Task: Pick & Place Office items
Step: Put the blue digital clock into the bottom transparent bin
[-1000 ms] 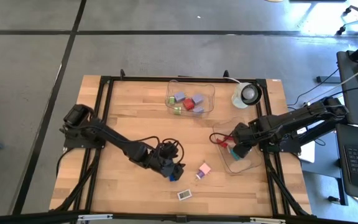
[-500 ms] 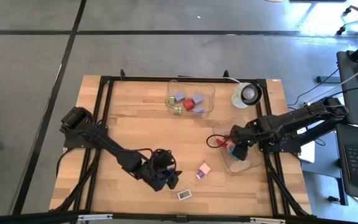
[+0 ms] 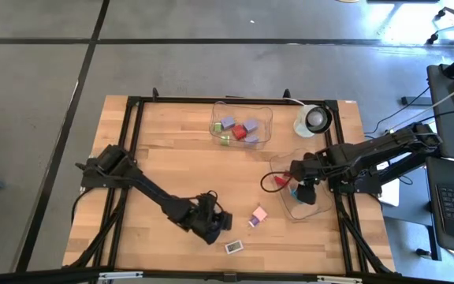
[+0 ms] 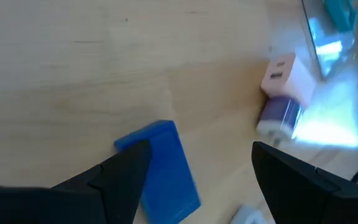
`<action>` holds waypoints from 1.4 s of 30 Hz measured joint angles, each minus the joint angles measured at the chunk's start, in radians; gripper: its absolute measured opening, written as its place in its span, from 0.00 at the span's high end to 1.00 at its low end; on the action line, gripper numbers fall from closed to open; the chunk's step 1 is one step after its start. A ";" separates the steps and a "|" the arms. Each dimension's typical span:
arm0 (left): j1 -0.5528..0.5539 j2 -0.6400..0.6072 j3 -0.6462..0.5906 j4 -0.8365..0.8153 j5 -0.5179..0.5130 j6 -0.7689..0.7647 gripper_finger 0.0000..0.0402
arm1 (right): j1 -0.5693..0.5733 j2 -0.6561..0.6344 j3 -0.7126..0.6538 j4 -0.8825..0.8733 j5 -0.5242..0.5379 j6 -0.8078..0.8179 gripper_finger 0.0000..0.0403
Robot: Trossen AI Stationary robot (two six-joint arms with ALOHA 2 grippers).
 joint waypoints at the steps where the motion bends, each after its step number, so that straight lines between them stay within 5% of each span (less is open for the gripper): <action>1: 0.006 0.003 0.001 0.000 0.009 -0.026 0.30 | -0.001 0.000 0.006 -0.001 0.000 -0.023 0.43; 8: 0.049 -0.008 0.010 -0.035 0.024 0.020 0.30 | -0.019 0.000 0.021 0.000 0.000 -0.106 0.43; 19: 0.106 -0.008 0.123 -0.430 0.163 0.223 0.30 | -0.036 0.000 0.036 -0.033 -0.001 -0.124 0.43; 25: 0.147 -0.006 0.239 -0.663 0.233 0.315 0.30 | -0.036 0.000 0.172 -0.201 0.027 -0.131 0.43; 31: 0.143 -0.007 0.337 -0.679 0.229 0.448 0.30 | -0.036 0.000 0.356 -0.235 0.106 -0.086 0.43; 37: 0.111 -0.008 0.339 -0.704 0.211 0.379 0.30 | -0.036 0.000 0.403 -0.015 0.166 -0.031 0.43; 42: 0.079 -0.008 0.339 -0.754 0.178 0.125 0.30 | -0.036 0.029 0.404 0.098 0.165 -0.022 0.43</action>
